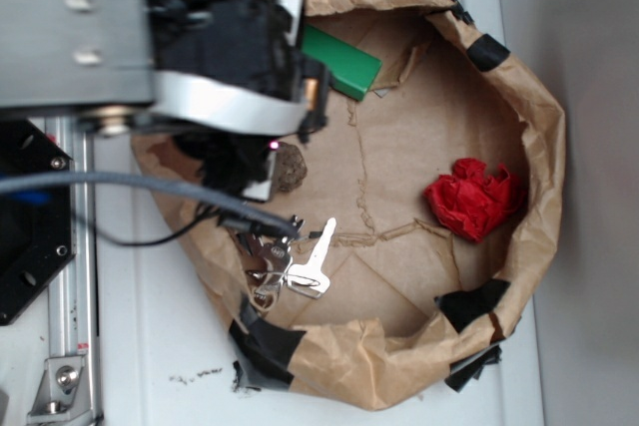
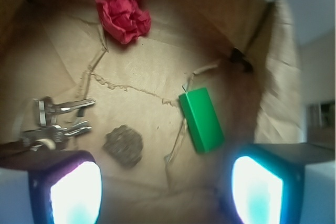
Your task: Grab the green block.
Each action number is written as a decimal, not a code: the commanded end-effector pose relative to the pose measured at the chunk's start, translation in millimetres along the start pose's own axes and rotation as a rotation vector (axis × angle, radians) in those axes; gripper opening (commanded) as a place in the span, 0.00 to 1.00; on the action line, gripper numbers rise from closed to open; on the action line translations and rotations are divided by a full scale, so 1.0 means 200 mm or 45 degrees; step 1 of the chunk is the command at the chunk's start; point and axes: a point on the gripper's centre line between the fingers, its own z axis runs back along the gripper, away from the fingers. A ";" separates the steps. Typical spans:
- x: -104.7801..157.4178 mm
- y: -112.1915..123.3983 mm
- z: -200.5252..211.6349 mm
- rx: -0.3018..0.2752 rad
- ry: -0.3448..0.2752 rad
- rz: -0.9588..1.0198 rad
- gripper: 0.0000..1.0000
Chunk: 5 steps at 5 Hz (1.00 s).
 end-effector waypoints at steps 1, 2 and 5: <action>0.08 -0.06 -0.25 -0.176 -0.066 -0.135 1.00; 0.05 -0.12 -0.29 -0.195 -0.048 -0.196 1.00; 0.00 0.21 -0.30 -0.136 -0.049 -0.117 1.00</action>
